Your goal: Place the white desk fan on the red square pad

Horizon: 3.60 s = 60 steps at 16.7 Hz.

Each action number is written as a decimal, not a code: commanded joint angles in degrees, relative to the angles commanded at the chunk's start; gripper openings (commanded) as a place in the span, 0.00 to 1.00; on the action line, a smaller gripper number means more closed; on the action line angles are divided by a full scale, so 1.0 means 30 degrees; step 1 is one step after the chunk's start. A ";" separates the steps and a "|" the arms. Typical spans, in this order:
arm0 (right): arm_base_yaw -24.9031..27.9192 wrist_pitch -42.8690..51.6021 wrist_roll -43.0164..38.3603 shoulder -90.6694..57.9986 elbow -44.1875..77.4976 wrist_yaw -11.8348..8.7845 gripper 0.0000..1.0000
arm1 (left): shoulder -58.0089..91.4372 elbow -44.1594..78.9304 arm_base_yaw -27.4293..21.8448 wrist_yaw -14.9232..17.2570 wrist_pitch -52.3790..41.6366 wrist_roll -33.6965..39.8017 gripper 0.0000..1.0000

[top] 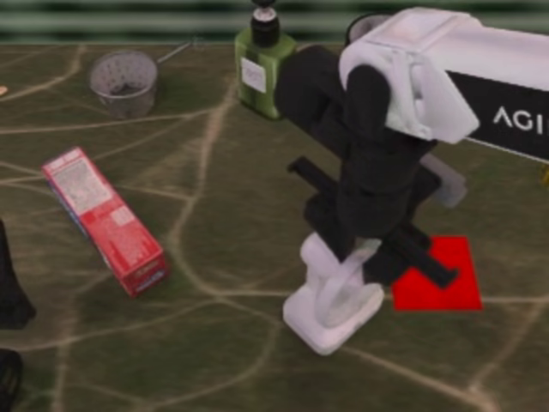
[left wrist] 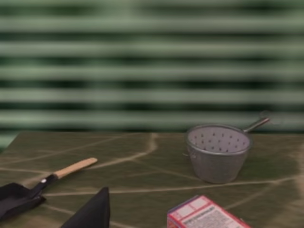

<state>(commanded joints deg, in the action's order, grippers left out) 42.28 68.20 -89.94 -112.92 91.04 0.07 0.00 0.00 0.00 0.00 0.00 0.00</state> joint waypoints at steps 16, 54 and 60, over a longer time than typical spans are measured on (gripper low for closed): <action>0.0029 0.3713 0.0029 0.0272 0.3494 0.0000 0.00 | 0.0000 0.0000 0.0000 0.0000 0.0000 0.0000 1.00; -0.5540 0.1167 -0.8429 0.2481 -0.0901 0.0221 0.75 | 0.0000 0.0000 0.0000 0.0000 0.0000 0.0000 1.00; -0.5540 0.1167 -0.8429 0.2481 -0.0901 0.0221 1.00 | 0.0000 0.0000 0.0000 0.0000 0.0000 0.0000 1.00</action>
<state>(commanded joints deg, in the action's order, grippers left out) 25.67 71.70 -115.22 -105.48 88.33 0.73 0.00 0.00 0.00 0.00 0.00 0.00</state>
